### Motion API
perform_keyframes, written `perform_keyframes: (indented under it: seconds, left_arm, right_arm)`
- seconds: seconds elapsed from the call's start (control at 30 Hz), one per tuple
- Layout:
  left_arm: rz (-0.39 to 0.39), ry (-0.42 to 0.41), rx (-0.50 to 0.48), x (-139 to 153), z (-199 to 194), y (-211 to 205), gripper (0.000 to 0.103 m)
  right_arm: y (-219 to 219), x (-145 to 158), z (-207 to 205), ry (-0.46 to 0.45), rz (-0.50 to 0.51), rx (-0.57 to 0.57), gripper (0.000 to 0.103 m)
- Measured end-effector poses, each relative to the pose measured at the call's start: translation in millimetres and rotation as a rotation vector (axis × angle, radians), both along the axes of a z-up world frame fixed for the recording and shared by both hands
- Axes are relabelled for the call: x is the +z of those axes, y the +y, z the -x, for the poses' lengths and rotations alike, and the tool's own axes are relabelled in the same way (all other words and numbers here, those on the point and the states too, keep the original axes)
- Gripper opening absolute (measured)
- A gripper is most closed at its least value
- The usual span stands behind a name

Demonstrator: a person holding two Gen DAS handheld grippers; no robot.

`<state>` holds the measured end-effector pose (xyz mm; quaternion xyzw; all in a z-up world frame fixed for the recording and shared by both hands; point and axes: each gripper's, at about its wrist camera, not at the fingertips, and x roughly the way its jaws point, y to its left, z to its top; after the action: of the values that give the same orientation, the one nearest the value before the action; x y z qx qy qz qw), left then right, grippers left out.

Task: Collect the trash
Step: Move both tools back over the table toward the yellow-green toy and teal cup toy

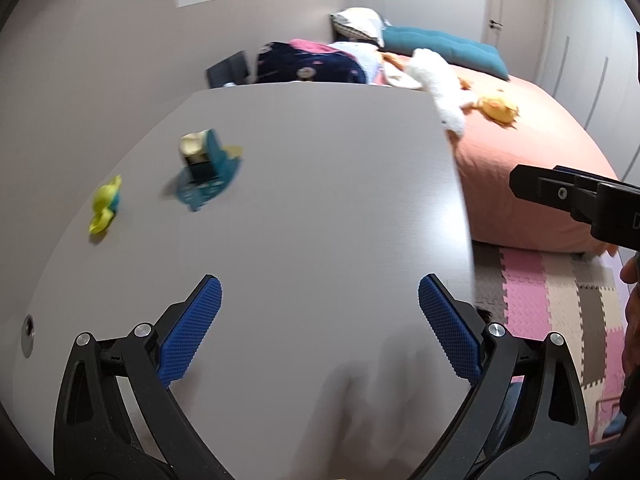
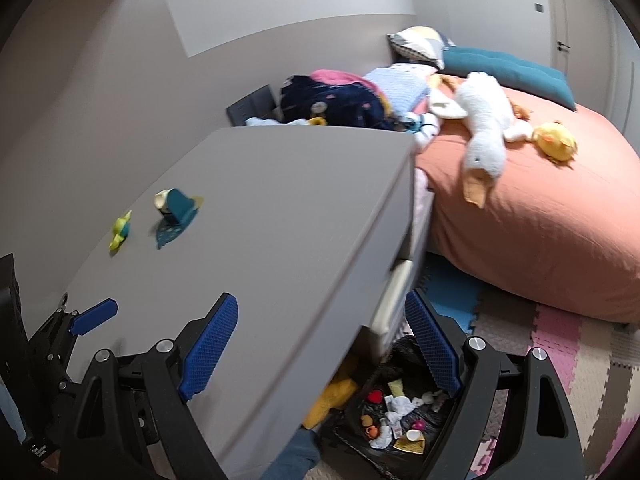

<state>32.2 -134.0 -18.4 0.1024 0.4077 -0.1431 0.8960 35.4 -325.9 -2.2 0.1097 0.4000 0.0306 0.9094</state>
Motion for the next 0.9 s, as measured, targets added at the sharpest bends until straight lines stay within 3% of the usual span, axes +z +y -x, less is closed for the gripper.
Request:
perform_keyframes:
  seconds: [0.43,0.9]
  left_arm:
    - [0.008,-0.010,0.154,-0.7,-23.0,76.1,0.096]
    - [0.026,-0.013,0.266,-4.4,-55.3,139.6,0.096]
  right_arm:
    - [75.0,-0.4,-41.2,0.003,0.006,0.128,0.086]
    - [133.5,-13.3,-85.0,0.038,0.001,0.189,0.086]
